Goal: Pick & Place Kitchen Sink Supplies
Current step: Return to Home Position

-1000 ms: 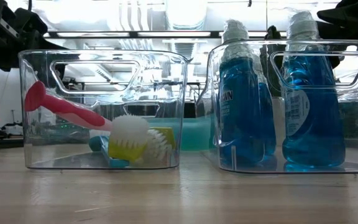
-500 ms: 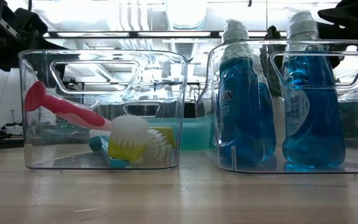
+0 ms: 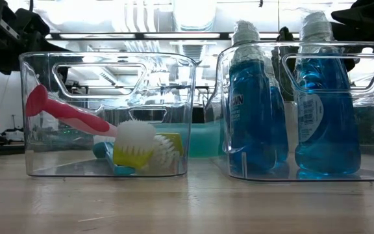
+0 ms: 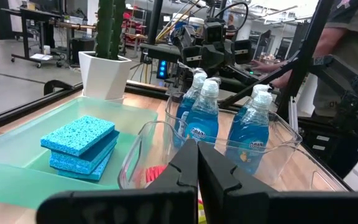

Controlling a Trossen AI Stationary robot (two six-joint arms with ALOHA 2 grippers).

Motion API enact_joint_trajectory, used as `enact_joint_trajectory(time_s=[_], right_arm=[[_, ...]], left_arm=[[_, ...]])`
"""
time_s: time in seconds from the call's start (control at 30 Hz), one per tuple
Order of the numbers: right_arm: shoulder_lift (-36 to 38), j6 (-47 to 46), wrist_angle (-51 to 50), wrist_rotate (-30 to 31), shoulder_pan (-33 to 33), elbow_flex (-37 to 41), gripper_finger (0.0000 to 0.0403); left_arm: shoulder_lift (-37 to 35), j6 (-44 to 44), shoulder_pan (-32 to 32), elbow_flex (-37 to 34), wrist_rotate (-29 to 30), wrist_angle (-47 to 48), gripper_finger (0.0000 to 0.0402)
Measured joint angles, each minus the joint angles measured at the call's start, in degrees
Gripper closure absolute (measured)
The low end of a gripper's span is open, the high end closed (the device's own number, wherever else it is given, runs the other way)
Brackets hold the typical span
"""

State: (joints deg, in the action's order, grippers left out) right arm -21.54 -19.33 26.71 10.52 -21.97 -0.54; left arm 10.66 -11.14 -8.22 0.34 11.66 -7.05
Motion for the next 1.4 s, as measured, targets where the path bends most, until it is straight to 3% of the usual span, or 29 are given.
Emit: enact_joint_trajectory(time_s=[0.47,0.97,1.4], right_arm=[[0.0,0.0,0.0,0.0,0.0,0.0,0.0314],[0.0,0.0,0.0,0.0,0.0,0.0,0.0335],[0.0,0.0,0.0,0.0,0.0,0.0,0.0316]], left_arm=[[0.0,0.0,0.0,0.0,0.0,0.0,0.0399],[0.0,0.0,0.0,0.0,0.0,0.0,0.0399],[0.0,0.0,0.0,0.0,0.0,0.0,0.0399]])
